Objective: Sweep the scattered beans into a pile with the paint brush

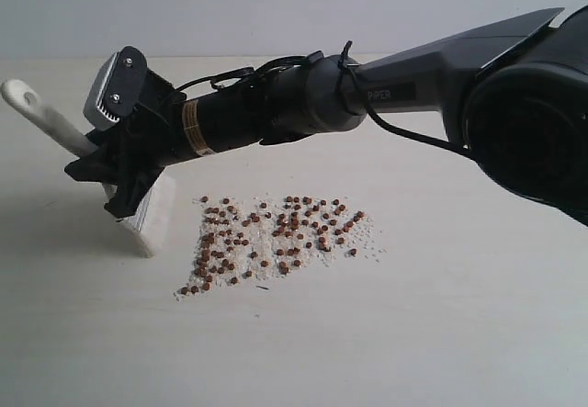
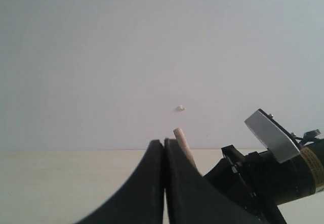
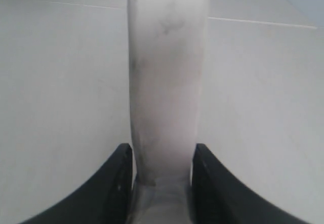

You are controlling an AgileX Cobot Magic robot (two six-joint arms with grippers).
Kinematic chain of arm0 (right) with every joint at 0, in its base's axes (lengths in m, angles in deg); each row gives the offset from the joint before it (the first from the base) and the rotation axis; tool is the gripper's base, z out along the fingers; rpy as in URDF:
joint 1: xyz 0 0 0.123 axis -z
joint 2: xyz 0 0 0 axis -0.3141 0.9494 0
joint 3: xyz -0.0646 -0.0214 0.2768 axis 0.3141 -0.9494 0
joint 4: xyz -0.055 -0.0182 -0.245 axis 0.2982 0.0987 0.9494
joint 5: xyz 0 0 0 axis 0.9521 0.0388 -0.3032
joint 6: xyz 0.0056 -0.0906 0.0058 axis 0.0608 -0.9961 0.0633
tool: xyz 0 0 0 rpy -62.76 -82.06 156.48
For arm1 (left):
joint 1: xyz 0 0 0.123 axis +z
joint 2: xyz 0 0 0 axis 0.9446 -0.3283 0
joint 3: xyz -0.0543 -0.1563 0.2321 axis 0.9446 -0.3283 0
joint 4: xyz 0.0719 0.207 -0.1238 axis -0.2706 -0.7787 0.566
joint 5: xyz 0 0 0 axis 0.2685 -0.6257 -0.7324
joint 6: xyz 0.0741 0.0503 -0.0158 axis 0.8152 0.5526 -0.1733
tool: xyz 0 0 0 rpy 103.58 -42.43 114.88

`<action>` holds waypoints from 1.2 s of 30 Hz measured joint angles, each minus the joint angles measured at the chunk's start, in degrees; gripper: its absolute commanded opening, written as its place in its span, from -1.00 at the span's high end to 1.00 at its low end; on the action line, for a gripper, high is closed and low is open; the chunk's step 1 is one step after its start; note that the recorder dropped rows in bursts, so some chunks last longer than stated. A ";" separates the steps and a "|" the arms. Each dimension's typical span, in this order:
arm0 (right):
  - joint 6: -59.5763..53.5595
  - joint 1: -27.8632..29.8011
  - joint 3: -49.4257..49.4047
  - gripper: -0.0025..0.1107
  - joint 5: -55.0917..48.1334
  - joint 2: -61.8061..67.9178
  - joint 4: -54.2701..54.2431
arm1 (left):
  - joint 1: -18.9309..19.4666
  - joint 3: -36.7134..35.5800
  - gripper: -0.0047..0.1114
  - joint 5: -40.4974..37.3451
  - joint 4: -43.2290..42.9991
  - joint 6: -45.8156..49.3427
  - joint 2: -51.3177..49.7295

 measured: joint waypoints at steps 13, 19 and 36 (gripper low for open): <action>13.80 2.58 0.00 0.96 -6.49 1.54 7.02 | 0.00 0.00 0.92 0.00 0.00 0.00 0.00; 14.42 2.58 0.00 0.96 -6.49 1.54 8.08 | 0.00 0.00 0.92 0.00 0.00 0.00 0.00; 11.03 2.58 0.00 0.96 1.67 -2.15 8.08 | 0.00 0.00 0.92 0.00 0.00 0.11 0.00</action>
